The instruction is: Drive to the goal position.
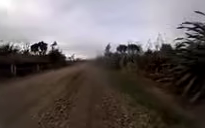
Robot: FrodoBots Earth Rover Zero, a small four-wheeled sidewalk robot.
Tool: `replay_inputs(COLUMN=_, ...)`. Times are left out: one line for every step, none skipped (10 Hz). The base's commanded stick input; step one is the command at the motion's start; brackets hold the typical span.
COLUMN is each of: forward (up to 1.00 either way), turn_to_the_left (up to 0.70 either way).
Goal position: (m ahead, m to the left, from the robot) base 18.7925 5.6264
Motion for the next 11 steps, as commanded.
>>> replay_inputs(forward=0.85, turn_to_the_left=0.0)
replay_inputs(forward=0.85, turn_to_the_left=0.0)
replay_inputs(forward=0.85, turn_to_the_left=0.0)
replay_inputs(forward=0.85, turn_to_the_left=0.0)
replay_inputs(forward=0.85, turn_to_the_left=0.0)
replay_inputs(forward=0.85, turn_to_the_left=0.0)
replay_inputs(forward=0.85, turn_to_the_left=0.0)
replay_inputs(forward=0.85, turn_to_the_left=0.08)
replay_inputs(forward=0.85, turn_to_the_left=0.15)
replay_inputs(forward=0.85, turn_to_the_left=0.23)
replay_inputs(forward=0.85, turn_to_the_left=0.31)
